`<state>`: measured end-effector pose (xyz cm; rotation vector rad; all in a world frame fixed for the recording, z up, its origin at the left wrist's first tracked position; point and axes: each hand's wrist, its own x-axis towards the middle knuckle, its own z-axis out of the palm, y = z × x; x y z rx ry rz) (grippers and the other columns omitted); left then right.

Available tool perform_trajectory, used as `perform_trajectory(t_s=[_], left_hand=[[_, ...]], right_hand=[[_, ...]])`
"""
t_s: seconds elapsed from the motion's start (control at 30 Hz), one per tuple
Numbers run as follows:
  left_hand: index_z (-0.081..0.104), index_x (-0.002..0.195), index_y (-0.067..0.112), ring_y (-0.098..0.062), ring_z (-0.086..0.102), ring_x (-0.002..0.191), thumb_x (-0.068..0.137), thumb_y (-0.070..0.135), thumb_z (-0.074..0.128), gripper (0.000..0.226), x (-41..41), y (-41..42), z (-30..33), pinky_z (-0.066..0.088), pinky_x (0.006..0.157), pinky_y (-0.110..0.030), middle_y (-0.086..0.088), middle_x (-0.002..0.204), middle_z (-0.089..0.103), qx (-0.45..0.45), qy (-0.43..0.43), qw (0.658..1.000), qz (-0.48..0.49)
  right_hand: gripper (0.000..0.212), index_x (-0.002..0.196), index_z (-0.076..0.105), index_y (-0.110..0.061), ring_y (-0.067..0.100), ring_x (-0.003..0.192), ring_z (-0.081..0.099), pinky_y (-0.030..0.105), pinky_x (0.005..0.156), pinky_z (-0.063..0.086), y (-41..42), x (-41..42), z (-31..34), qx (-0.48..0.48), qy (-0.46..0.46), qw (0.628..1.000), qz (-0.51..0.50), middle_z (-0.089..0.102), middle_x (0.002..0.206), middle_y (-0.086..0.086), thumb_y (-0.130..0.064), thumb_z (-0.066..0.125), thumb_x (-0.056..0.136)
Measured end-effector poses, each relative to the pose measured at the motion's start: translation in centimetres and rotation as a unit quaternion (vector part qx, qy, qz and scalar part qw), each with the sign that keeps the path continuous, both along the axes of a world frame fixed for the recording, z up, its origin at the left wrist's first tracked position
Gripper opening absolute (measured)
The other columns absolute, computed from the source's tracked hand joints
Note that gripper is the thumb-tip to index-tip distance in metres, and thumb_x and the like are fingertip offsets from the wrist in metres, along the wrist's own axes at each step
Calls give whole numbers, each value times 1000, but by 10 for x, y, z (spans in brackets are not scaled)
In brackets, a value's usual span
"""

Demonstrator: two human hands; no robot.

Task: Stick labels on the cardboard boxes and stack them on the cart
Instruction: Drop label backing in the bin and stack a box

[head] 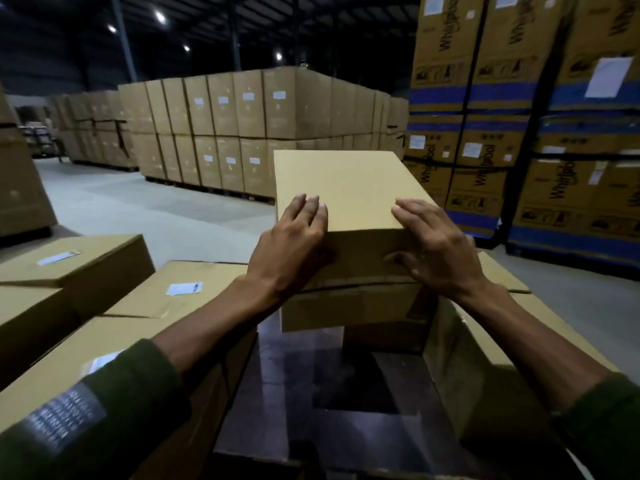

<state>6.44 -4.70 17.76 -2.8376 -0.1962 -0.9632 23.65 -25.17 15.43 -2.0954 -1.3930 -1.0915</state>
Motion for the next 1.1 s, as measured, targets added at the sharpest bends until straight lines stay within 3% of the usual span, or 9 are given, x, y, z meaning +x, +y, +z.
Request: perform_trajectory(t_s=[0.3, 0.53, 0.67, 0.8, 1.1], left_hand=[[24, 153, 3, -30, 15, 150, 92, 39, 64, 80, 159, -61, 24, 29, 116, -45, -17, 160, 23, 9, -10, 997, -73], [24, 153, 5, -30, 14, 150, 94, 34, 65, 78, 301, -124, 19, 33, 115, -49, -15, 161, 23, -14, 21, 995, -102], [25, 153, 6, -30, 15, 150, 92, 33, 66, 78, 364, -147, 10, 32, 116, -50, -15, 160, 24, -24, 33, 994, -103], [24, 154, 8, -27, 13, 150, 92, 35, 66, 79, 409, -157, 2, 30, 115, -47, -12, 161, 22, -39, 55, 993, -93], [30, 151, 7, -30, 20, 148, 89, 43, 67, 81, 458, -165, -8, 34, 114, -48, -14, 159, 29, -47, 91, 990, -94]], right_hand=[[82, 145, 45, -12, 29, 140, 38, 54, 105, 45, -82, 131, 27, 1, 4, 997, -76, 46, 149, 11, -30, 84, 75], [82, 145, 42, -16, 28, 140, 37, 61, 92, 51, -154, 256, 22, -10, 34, 993, -113, 45, 149, 8, -33, 81, 75], [80, 143, 45, -14, 28, 139, 38, 61, 97, 48, -175, 312, 13, -8, 62, 991, -120, 47, 147, 9, -28, 83, 74], [79, 143, 46, -13, 28, 138, 39, 57, 103, 45, -185, 354, 7, -18, 88, 990, -110, 48, 147, 9, -27, 83, 75], [80, 146, 43, -19, 23, 141, 35, 58, 99, 47, -196, 403, -5, -33, 135, 984, -111, 45, 150, 3, -33, 82, 77]])
